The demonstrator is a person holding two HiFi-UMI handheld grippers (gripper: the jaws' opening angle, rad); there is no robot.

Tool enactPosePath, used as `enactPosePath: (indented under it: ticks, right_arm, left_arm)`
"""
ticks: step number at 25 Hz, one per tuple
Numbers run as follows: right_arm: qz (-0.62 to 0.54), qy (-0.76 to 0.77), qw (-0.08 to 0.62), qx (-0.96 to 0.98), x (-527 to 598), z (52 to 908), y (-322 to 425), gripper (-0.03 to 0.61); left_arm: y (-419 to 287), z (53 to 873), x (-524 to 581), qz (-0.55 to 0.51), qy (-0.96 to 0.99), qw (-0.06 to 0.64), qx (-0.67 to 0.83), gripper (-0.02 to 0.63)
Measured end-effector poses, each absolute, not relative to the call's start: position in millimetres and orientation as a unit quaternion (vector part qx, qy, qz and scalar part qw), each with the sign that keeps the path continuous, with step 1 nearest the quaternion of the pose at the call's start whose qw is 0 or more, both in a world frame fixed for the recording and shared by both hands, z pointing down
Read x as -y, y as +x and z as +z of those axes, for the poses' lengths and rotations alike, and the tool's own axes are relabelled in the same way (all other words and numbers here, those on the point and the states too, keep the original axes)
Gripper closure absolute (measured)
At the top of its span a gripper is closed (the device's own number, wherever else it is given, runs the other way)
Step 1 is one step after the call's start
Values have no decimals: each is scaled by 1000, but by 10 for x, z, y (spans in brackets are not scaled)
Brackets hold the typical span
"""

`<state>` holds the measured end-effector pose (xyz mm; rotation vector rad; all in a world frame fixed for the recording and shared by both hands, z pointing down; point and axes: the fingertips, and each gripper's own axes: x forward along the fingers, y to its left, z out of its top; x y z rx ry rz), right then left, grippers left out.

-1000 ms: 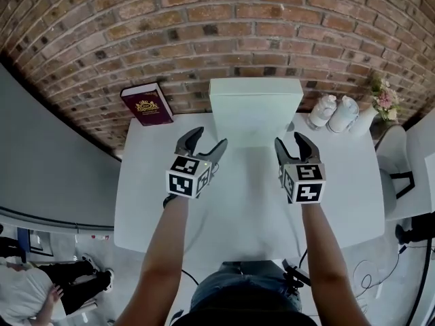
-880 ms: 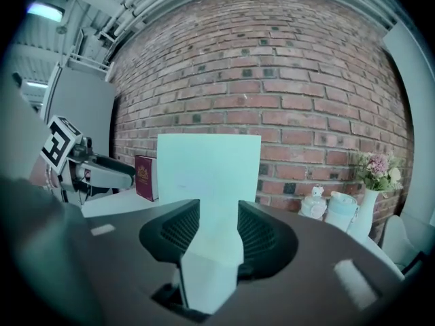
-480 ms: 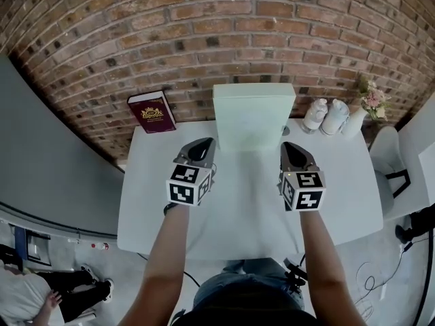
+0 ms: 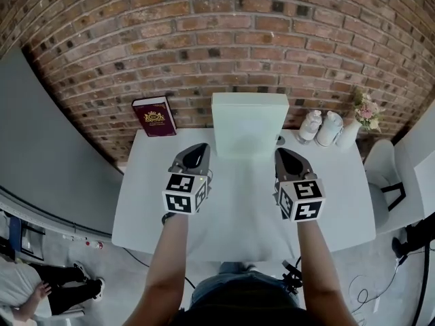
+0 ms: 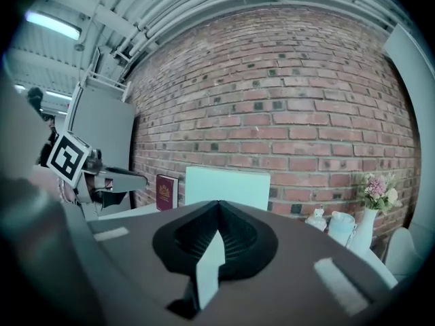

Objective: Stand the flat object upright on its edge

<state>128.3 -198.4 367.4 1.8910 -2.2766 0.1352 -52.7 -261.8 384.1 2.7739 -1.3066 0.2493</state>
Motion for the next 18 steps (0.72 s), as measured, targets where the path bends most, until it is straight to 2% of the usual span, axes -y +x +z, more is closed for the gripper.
enactPosePath:
  ticks: [18]
  right_arm:
    - [31,619,37,784,1504,3091,1320,580]
  left_arm:
    - [-294,3242,2052,40,895,-6,444,614]
